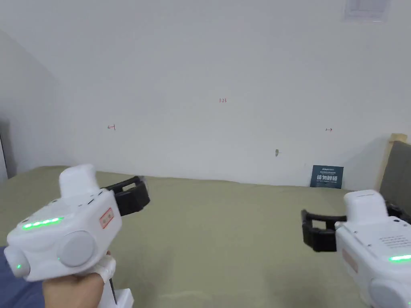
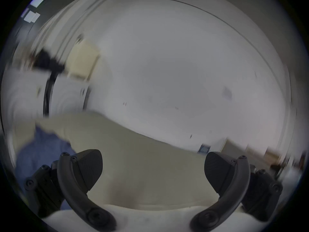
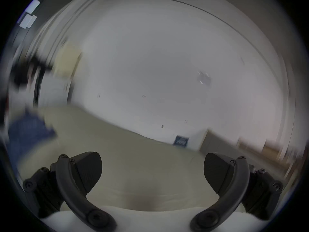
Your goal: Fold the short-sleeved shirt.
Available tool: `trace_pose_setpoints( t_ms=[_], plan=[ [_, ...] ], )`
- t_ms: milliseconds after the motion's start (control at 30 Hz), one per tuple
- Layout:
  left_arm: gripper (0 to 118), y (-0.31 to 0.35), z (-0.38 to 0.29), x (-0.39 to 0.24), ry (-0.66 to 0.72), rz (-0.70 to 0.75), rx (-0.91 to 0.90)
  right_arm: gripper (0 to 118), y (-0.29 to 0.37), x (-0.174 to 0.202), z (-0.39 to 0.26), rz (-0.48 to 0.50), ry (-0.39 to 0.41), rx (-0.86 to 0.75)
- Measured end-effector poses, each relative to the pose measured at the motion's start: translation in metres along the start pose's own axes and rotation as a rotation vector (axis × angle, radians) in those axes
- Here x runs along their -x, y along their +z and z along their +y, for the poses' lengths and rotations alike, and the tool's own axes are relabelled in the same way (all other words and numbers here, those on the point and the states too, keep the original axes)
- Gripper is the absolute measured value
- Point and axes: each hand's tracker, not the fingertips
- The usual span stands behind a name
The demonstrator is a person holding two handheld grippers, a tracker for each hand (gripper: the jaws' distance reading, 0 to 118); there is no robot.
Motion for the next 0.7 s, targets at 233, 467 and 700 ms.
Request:
trace_pose_setpoints(
  t_ms=[233, 467, 700],
  plan=[
    [118, 0.021, -0.027, -0.016, -0.206, 0.006, -0.052, 118, 0.01, -0.005, -0.023, -0.074, -0.111, -0.039],
    [118, 0.018, -0.042, -0.018, -0.219, 0.045, -0.025, 118, 0.007, 0.009, -0.039, -0.076, -0.041, 0.03],
    [118, 0.016, -0.039, -0.016, -0.174, 0.069, -0.035, 118, 0.006, 0.017, -0.029, -0.086, -0.006, 0.015]
  ],
)
